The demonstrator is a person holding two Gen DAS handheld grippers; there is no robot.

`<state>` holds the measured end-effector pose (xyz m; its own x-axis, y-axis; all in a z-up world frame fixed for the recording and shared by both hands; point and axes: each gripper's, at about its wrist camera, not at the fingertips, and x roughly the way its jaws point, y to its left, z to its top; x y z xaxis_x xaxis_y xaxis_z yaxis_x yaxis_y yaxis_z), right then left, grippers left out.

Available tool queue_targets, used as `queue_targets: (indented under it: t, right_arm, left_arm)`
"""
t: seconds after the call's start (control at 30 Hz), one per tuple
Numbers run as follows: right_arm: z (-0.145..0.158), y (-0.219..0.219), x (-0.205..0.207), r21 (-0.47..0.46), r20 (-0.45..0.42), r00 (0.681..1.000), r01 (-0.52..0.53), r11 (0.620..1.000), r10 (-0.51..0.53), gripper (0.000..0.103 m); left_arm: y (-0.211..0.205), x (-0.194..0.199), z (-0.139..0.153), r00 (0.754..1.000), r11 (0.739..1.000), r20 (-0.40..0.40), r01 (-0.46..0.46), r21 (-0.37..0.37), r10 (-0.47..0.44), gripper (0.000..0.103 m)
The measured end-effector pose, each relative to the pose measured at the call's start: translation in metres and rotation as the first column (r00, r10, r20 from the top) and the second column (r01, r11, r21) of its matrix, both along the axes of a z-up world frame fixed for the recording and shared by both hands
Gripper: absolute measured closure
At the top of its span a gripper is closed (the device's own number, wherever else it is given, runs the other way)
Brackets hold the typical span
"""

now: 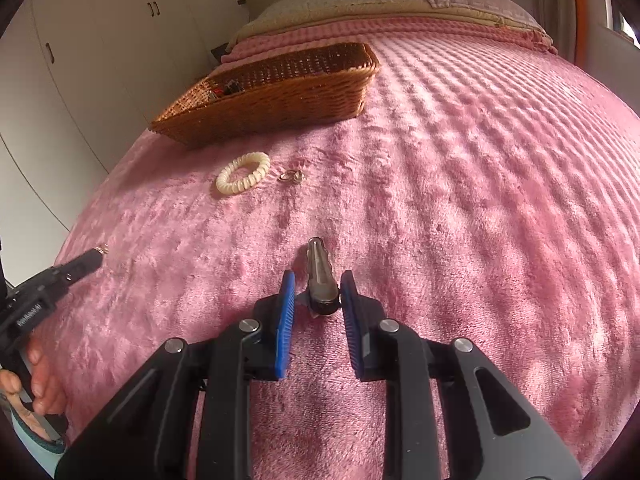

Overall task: Organize jewelry
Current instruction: 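Carry the charm and key into the basket and open both grippers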

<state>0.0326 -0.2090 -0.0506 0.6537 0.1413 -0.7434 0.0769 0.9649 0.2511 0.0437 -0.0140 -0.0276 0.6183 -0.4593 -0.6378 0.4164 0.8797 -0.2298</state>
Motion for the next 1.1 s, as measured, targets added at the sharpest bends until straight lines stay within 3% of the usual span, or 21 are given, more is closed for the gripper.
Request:
queue_targets:
  t: [0.13, 0.4, 0.57, 0.73, 0.87, 0.97, 1.1]
  right_arm:
    - [0.009, -0.001, -0.002, 0.006, 0.021, 1.000, -0.001, 1.000, 0.001, 0.082]
    - [0.057, 0.001, 0.000, -0.017, 0.134, 0.991, -0.006, 1.000, 0.008, 0.082]
    - [0.089, -0.005, 0.009, -0.012, 0.215, 0.977, 0.001, 1.000, 0.002, 0.082]
    - [0.125, -0.005, 0.055, -0.048, 0.294, 0.956, 0.006, 0.999, 0.009, 0.082]
    - [0.133, -0.004, 0.114, -0.053, 0.289, 0.957, -0.005, 0.999, 0.020, 0.082]
    - [0.122, -0.006, 0.162, -0.052, 0.242, 0.970, 0.003, 0.999, 0.010, 0.082]
    - [0.085, -0.014, 0.218, 0.005, 0.120, 0.993, 0.004, 1.000, -0.005, 0.082]
  left_arm:
    - [0.000, -0.003, 0.013, 0.999, 1.000, 0.037, 0.013, -0.009, -0.013, 0.103]
    - [-0.009, 0.008, 0.028, 0.996, 1.000, 0.083, 0.022, -0.015, -0.021, 0.103]
    - [-0.017, 0.027, 0.054, 0.990, 0.999, 0.141, 0.036, -0.029, -0.032, 0.103]
    - [-0.038, 0.064, 0.088, 0.978, 0.998, 0.206, 0.048, -0.043, -0.038, 0.103]
    - [-0.064, 0.110, 0.099, 0.975, 1.000, 0.221, 0.017, -0.003, -0.016, 0.103]
    - [-0.079, 0.150, 0.089, 0.981, 1.000, 0.194, -0.017, 0.006, 0.016, 0.103]
    - [-0.089, 0.194, 0.061, 0.988, 0.996, 0.129, -0.091, 0.024, 0.087, 0.103]
